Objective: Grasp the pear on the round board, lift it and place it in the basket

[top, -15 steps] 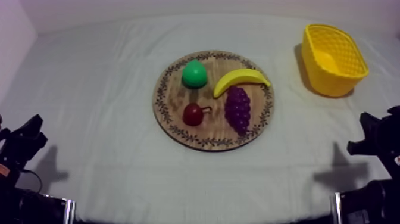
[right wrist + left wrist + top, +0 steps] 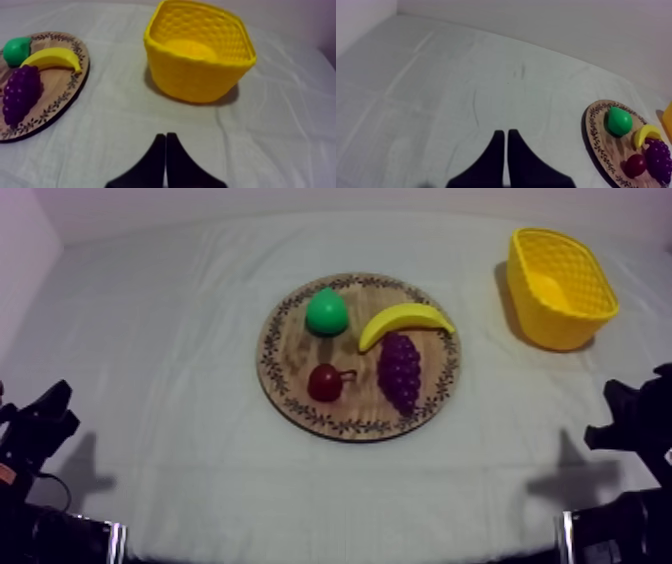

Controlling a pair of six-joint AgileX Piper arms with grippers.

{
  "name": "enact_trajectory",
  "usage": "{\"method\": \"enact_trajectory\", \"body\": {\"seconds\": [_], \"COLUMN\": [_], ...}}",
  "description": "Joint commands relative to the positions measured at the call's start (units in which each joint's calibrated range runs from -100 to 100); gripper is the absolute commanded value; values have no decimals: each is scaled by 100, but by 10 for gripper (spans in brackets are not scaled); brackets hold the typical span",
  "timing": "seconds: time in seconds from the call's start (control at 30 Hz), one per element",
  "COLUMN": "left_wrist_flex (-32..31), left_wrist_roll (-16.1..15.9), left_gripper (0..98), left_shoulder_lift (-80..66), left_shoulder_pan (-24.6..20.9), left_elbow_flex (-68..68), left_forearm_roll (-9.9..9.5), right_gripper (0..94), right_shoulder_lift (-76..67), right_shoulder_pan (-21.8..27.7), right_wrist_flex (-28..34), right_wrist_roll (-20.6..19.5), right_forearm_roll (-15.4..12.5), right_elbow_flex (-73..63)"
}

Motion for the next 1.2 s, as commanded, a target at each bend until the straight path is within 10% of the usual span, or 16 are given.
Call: {"method": "enact_trajectory", "body": {"seconds": [0.0,0.17,0.5,1.17], "left_wrist_flex": [0,0,0,0], "left_wrist_roll": [0,-1,0,0], "left_gripper": [1,1,1,1], "left_shoulder_lift": [2,2,2,2], "left_shoulder_pan": [0,0,0,0], "left_elbow_flex": [-2,-2,-2,-2], "left_forearm_roll": [1,1,1,1], "right_gripper": [3,5,5,4], "right_shoulder_lift": [547,2220,5555,9752], "right_shoulder_pan": [-219,-782,-1407,-2546], "right_wrist_flex": [-44,295,2543,4042], "right_wrist_roll": [-759,-1635,-1659,-2268], "right_forearm_roll": [516,1107,664,419], "right_elbow_flex": [-121,-1212,-5279,-9575]}}
